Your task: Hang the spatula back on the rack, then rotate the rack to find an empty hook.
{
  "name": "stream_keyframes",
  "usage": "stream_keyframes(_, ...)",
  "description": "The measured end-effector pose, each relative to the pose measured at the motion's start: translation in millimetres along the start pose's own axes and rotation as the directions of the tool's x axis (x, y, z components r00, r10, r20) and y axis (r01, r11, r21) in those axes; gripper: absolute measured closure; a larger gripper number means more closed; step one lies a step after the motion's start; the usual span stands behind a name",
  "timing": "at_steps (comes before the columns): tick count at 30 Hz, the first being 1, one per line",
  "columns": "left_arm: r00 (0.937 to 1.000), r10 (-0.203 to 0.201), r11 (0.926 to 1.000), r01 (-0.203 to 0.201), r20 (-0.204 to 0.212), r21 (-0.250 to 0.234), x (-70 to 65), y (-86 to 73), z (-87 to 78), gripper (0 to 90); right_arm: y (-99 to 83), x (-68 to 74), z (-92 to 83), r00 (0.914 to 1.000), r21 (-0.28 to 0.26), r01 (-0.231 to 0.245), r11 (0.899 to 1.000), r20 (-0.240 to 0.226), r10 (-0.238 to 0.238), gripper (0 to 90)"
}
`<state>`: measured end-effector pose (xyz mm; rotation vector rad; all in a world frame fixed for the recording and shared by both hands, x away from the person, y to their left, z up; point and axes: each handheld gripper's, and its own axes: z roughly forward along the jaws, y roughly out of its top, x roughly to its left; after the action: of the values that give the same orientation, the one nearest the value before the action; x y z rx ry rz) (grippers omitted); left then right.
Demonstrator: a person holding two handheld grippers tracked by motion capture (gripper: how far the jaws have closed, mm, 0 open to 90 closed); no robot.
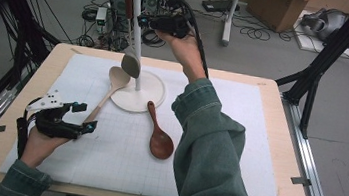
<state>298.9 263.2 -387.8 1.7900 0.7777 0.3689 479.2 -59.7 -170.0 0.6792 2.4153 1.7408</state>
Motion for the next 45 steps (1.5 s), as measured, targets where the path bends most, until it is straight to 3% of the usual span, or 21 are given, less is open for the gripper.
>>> stream_keyframes(7,1.0000,0.000,1.0000,0.000,-0.003,-0.004,1.6,0.4,-0.9,19.2,4.5,-1.3,-8.3,1.0000,0.000,0.005,1.000,0.006,-0.005,88.3)
stream_keyframes(19,1.0000,0.000,1.0000,0.000,0.000,-0.006,1.1,1.3,-1.6,19.3,15.2,-1.4,-24.1,0.9999,-0.035,0.011,0.999,0.012,-0.011,89.8)
stream_keyframes(27,1.0000,0.003,1.0000,-0.003,0.001,-0.008,1.7,2.1,-2.2,19.5,42.9,0.0,-34.0,0.9985,-0.073,0.042,0.996,0.038,-0.039,89.8)
stream_keyframes(31,1.0000,-0.001,1.0000,0.001,0.003,-0.008,1.9,1.6,-3.0,19.4,52.9,-1.2,-33.7,0.9970,-0.072,0.046,0.996,0.066,-0.041,89.8)
stream_keyframes(45,1.0000,-0.008,0.9999,0.008,0.002,-0.013,4.0,1.3,-4.9,19.6,71.5,1.5,-15.7,0.9960,-0.095,0.058,0.994,0.073,-0.051,89.8)
